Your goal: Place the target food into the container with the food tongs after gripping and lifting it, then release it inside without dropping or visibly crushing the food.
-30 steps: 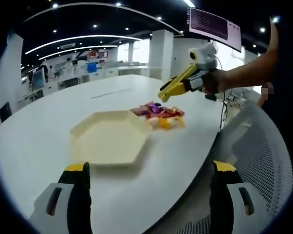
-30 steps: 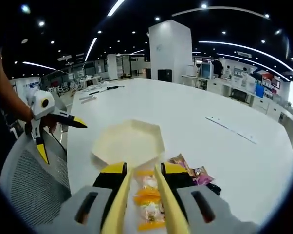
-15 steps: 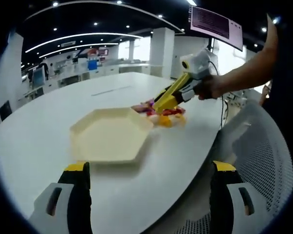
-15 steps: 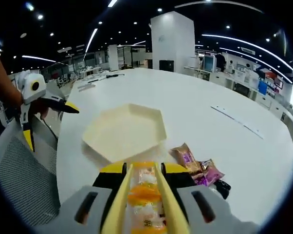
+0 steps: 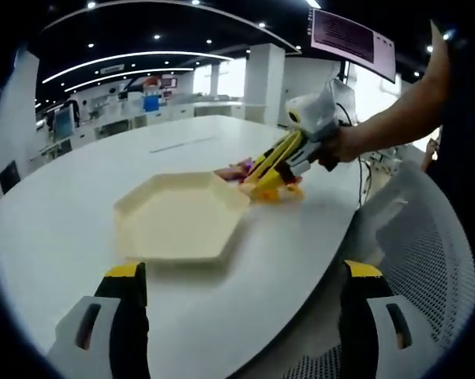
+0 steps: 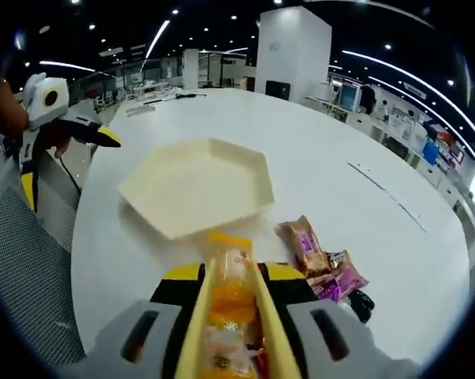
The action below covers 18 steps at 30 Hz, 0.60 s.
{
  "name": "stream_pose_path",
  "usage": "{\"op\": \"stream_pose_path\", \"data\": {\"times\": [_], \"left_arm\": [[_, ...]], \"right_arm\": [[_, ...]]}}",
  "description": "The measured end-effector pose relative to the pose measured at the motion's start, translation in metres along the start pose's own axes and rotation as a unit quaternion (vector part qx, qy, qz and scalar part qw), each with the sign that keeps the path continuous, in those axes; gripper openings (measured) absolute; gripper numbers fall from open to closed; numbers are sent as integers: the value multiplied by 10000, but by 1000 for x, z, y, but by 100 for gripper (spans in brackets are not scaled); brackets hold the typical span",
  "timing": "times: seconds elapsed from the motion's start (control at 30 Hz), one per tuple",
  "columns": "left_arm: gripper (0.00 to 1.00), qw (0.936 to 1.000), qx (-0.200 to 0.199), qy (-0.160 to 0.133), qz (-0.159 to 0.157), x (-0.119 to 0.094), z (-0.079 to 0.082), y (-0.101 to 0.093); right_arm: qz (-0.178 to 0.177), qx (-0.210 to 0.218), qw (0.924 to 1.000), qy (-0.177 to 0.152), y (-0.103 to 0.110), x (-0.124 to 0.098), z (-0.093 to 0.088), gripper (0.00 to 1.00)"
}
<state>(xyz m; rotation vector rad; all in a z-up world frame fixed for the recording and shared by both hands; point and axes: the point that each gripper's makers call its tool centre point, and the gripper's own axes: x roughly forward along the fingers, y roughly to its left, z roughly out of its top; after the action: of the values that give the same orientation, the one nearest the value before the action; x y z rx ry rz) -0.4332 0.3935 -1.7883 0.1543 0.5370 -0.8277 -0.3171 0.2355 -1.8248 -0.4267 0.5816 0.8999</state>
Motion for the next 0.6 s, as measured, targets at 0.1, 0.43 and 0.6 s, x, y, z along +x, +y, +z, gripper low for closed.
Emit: {"op": "stream_pose_path", "data": {"times": [0.1, 0.43, 0.6], "left_arm": [[98, 10000, 1, 10, 6, 0, 0, 0], [98, 10000, 5, -1, 10, 0, 0, 0], [98, 10000, 9, -6, 4, 0, 1, 0]], "right_arm": [[-73, 299, 9994, 124, -2, 0, 1, 23], [-77, 614, 9980, 111, -7, -6, 4, 20], [-114, 784, 9969, 24, -12, -12, 8, 21]]}}
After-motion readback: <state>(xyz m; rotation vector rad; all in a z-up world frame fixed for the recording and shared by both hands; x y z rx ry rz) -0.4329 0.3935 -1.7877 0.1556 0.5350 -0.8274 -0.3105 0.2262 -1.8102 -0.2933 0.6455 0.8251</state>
